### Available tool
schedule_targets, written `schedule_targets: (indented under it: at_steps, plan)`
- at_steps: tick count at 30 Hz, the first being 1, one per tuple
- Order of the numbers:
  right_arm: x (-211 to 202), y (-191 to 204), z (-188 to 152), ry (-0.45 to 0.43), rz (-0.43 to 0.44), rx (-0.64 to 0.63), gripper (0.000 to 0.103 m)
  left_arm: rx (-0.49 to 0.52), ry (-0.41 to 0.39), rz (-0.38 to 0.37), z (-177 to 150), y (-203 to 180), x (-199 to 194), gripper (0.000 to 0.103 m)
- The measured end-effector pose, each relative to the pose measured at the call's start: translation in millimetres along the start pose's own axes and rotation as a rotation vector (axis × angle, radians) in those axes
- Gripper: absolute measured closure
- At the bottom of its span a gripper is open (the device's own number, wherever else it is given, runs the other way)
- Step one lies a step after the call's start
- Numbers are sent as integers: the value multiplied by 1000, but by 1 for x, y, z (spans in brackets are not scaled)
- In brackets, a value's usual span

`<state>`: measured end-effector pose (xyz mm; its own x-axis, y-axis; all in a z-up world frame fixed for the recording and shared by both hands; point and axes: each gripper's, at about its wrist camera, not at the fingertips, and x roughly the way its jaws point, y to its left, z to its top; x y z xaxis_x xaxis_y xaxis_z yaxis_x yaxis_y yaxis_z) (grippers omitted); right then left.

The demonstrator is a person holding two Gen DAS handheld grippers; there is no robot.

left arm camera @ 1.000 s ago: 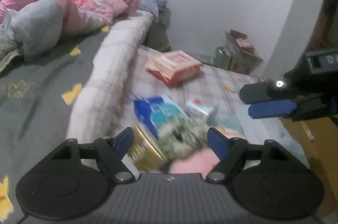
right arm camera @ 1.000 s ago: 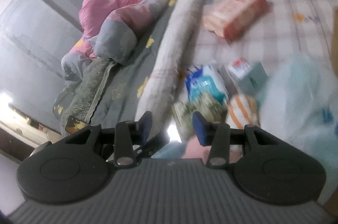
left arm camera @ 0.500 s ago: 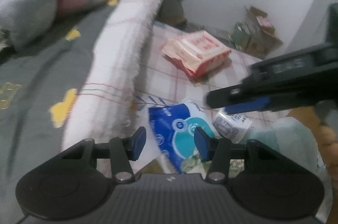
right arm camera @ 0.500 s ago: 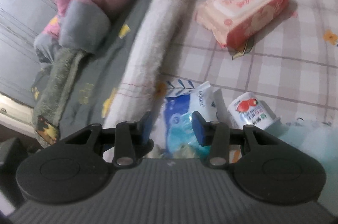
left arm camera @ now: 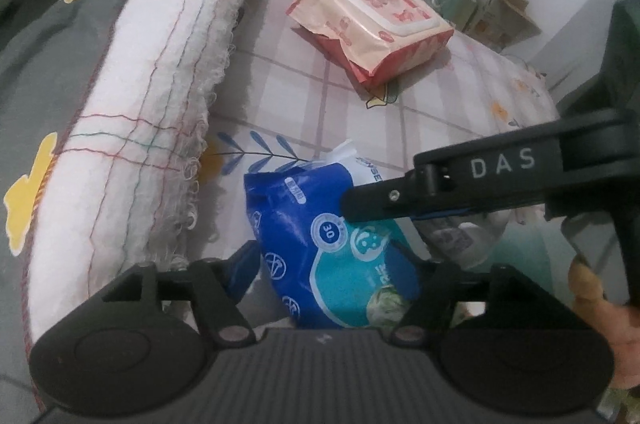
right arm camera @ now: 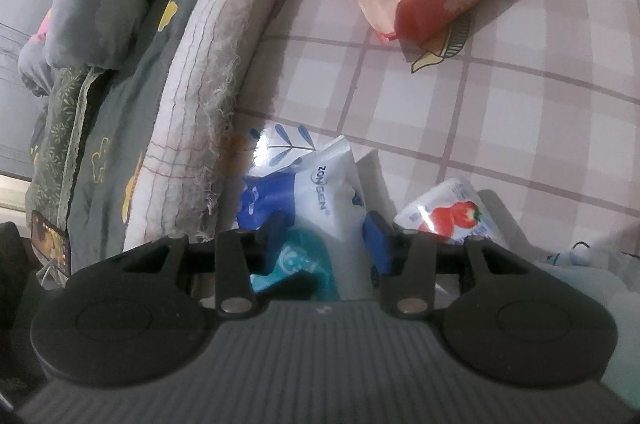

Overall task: Organize soft objects
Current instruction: 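Lower the right tool onto the blue-and-white wipes pack and close on it, then carry the wipes pack with the right tool into the cardboard box, release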

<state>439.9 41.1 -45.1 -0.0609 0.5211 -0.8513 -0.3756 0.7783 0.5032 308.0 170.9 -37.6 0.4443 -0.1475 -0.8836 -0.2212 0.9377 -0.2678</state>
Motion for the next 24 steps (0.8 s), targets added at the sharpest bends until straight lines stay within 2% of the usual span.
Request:
schedule_targets:
  at_steps: [6, 10, 13, 16, 18, 20, 24]
  plan:
    - [11, 8, 9, 41, -5, -6, 48, -15, 37, -6, 10, 2, 9, 23]
    - [17, 14, 13, 62, -19, -25, 41, -41, 57, -27, 16, 6, 15, 22]
    - [21, 18, 14, 61, -16, -39, 37, -51, 41, -22, 18, 6, 15, 25]
    - [20, 14, 13, 43, 3, -24, 43, -55, 10, -3, 19, 5, 12, 30]
    - [17, 10, 11, 30, 26, -3, 51, -62, -10, 7, 20, 5, 9, 33]
    - [13, 6, 9, 19, 44, 11, 55, -63, -25, 13, 21, 6, 5, 35]
    - [3, 11, 6, -18, 60, 3, 59, -51, -70, 40, 22, 1, -6, 39]
